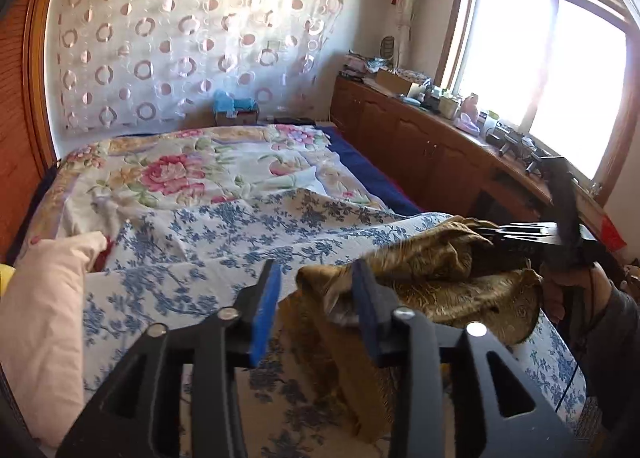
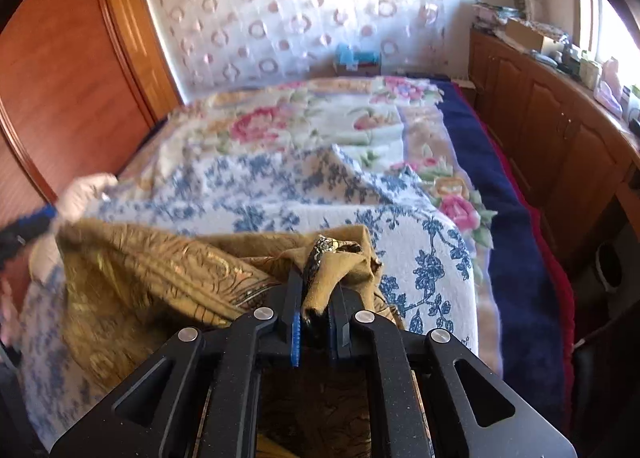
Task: Fold small clothes
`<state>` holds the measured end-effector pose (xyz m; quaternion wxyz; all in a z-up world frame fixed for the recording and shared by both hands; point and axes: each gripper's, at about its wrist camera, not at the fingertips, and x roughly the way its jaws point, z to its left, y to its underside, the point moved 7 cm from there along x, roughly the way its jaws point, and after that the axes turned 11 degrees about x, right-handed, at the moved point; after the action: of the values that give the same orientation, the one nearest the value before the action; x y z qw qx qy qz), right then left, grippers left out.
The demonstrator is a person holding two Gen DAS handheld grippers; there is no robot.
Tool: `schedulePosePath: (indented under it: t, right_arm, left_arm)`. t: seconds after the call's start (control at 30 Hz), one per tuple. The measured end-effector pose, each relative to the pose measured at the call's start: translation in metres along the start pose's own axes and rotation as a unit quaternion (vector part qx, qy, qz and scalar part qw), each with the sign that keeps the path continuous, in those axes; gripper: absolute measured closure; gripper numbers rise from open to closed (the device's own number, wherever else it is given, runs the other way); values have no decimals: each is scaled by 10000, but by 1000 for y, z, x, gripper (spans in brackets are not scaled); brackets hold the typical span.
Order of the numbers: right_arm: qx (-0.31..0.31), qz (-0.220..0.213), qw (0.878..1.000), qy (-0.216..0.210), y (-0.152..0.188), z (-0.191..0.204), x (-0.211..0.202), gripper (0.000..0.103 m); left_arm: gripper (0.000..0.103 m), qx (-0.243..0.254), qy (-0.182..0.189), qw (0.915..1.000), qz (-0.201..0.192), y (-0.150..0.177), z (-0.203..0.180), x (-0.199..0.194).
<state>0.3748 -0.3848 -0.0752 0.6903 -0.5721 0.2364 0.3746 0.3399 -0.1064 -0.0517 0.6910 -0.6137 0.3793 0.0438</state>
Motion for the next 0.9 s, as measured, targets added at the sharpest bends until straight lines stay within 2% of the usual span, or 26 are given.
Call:
schedulePosePath:
  t: [0.13, 0.2, 0.23, 0.27, 0.3, 0.43, 0.57, 0.7, 0.77, 0.9]
  right_arm:
    - [-161, -123, 9998, 62, -3, 6, -12, 91]
    - [-292, -380, 9986, 211, -4, 11, -29, 66]
    - [-351, -633, 9967, 357, -4, 11, -43, 36]
    - [-382, -815, 9952, 390, -5, 11, -52, 30]
    - [-411, -936, 9941, 363, -4, 13, -64, 30]
    - [-644, -901, 9937, 186, 18, 22, -95, 30]
    - [-1070, -604, 9924, 70, 59, 42, -106, 30]
    - [-1309, -252, 9909, -201, 95, 62, -98, 30]
    - [-1450, -83, 9892, -213, 110, 69, -87, 35]
    - [-1778, 155, 9839, 119, 124, 68, -61, 39]
  left_arm:
    - [54, 172, 196, 9996, 95, 15, -8, -14]
    - [52, 249, 267, 9992, 159, 21, -14, -18]
    - [52, 321, 325, 9987, 226, 26, -20, -18]
    - [51, 383, 373, 9982, 287, 30, -25, -18]
    - [51, 429, 398, 9978, 320, 34, -30, -17]
    - [51, 561, 496, 9960, 491, 44, -48, -11]
    - [51, 671, 524, 9946, 592, 48, -59, -4]
    - [51, 649, 565, 9945, 592, 48, -64, -5]
    - [51, 628, 578, 9945, 599, 50, -64, -6]
    - [51, 601, 536, 9948, 621, 53, -61, -9]
